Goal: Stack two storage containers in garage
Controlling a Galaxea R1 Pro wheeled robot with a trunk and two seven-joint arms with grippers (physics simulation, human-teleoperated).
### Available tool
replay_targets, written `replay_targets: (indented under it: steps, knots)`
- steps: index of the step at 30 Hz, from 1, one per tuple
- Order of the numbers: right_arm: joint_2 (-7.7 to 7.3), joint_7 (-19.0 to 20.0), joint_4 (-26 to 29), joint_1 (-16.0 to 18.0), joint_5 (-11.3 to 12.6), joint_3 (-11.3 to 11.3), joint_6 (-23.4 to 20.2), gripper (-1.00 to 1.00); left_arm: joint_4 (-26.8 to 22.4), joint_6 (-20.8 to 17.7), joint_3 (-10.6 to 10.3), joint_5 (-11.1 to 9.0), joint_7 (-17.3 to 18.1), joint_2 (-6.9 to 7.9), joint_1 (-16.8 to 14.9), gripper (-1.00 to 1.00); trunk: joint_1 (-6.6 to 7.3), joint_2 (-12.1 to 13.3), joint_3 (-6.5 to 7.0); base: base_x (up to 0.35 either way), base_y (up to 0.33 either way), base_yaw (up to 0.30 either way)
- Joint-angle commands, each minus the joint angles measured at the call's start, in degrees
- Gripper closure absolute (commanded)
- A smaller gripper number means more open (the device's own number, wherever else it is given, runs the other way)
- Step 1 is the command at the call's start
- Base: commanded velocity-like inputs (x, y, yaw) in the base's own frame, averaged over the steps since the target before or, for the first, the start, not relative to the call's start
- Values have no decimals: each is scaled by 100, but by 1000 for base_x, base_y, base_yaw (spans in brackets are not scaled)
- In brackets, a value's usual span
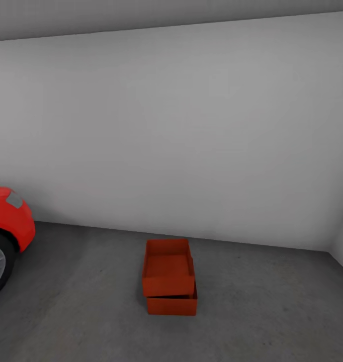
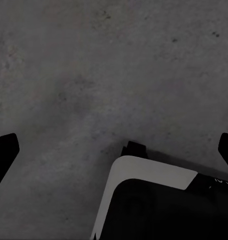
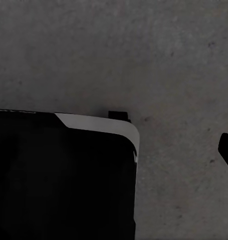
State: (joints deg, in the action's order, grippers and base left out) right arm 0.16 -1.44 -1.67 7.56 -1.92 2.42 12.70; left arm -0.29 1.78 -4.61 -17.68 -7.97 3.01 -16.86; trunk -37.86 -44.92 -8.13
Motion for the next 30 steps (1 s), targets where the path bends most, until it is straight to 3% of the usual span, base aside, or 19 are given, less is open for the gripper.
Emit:
replay_targets:
  steps: [1, 30]
  knots:
    - [4, -15, -18, 8, -17, 20, 30, -100, 3, 15, -49, -52, -12, -1, -3, -100, -1, -7, -7, 0, 0, 0]
    - [10, -19, -18, 8, -10, 12, 28, -100, 3, 16, -49, -51, -12, -2, -1, -100, -1, -7, 52, 0, 0, 0]
